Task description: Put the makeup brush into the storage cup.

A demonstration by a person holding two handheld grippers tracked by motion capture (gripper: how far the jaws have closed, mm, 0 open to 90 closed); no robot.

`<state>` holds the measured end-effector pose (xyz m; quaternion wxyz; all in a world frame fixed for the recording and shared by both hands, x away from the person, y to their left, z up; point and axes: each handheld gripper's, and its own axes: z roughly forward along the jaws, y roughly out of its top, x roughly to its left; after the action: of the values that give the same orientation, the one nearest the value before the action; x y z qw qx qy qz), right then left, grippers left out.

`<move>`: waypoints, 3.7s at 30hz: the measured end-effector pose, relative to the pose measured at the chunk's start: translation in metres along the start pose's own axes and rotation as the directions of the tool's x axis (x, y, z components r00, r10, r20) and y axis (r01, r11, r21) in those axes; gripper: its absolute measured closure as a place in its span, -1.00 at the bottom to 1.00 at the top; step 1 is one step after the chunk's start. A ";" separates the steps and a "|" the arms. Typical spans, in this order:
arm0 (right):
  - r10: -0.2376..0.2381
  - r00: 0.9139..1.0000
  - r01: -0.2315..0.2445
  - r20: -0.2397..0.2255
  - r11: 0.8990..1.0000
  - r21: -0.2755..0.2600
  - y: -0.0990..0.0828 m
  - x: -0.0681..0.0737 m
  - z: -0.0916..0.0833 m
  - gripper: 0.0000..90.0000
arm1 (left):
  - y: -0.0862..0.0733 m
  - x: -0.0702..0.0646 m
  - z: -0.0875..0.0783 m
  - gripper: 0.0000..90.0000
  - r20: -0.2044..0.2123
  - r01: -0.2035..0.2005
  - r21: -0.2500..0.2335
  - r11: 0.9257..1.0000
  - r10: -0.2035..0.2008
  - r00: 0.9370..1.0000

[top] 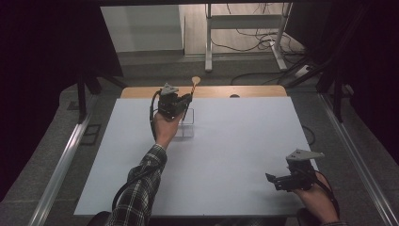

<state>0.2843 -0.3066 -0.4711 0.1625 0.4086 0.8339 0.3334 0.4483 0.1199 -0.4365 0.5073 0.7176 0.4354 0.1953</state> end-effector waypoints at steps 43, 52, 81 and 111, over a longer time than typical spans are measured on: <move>-0.011 1.000 0.011 -0.011 1.000 0.011 0.000 0.001 0.001 -0.98 | -0.030 -0.002 0.015 0.84 -0.040 -0.030 0.055 0.998 0.033 0.999; -0.012 1.000 0.012 -0.012 1.000 0.012 0.000 0.001 0.001 -0.98 | -0.030 -0.005 0.015 0.71 -0.052 -0.051 0.056 0.997 0.054 0.997; -0.009 1.000 0.009 -0.007 1.000 0.008 0.000 0.001 0.001 -0.98 | -0.019 -0.003 0.013 -1.00 0.005 -0.076 0.168 0.983 0.076 0.997; -0.005 1.000 0.005 -0.008 1.000 0.011 0.001 0.001 0.001 -0.98 | -0.016 0.000 -0.006 -1.00 0.077 -0.111 0.210 0.971 0.097 0.992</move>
<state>0.2849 -0.3052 -0.4716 0.1578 0.4060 0.8375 0.3299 0.4366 0.1247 -0.4487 0.4304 0.7958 0.3988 0.1497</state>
